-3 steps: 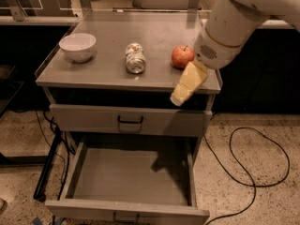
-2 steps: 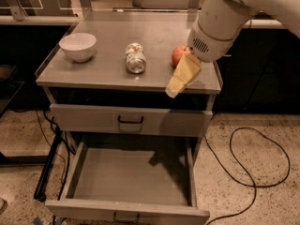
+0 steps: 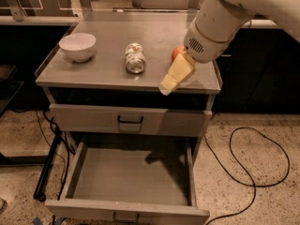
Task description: Place 7up can into middle drawer
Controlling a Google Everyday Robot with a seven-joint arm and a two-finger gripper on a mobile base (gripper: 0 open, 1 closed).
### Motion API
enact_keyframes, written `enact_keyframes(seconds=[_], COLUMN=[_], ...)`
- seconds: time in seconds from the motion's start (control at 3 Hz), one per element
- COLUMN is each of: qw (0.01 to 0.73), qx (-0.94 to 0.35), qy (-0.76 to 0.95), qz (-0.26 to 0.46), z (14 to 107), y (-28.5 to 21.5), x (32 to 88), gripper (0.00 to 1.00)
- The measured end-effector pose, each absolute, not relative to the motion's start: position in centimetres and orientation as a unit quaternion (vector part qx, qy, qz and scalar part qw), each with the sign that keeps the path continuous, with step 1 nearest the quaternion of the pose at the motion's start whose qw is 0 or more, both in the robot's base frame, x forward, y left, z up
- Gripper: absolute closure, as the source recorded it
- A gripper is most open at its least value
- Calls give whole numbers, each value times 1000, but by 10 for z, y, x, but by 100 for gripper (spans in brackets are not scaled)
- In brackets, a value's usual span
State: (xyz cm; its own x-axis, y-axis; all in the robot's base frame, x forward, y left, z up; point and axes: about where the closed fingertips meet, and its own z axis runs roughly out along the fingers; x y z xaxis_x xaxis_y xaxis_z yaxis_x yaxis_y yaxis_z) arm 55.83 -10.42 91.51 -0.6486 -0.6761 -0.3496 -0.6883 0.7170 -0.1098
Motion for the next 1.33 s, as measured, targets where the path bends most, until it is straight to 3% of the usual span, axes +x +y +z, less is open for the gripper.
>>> enact_keyframes(seconds=[0.33, 1.0, 1.33], qw=[202, 186, 186], qx=[-374, -364, -325], qy=[905, 912, 926], qz=[23, 47, 49], z=[915, 908, 903], y=[-57, -38, -12], x=[599, 601, 627], gripper=[0, 0, 0])
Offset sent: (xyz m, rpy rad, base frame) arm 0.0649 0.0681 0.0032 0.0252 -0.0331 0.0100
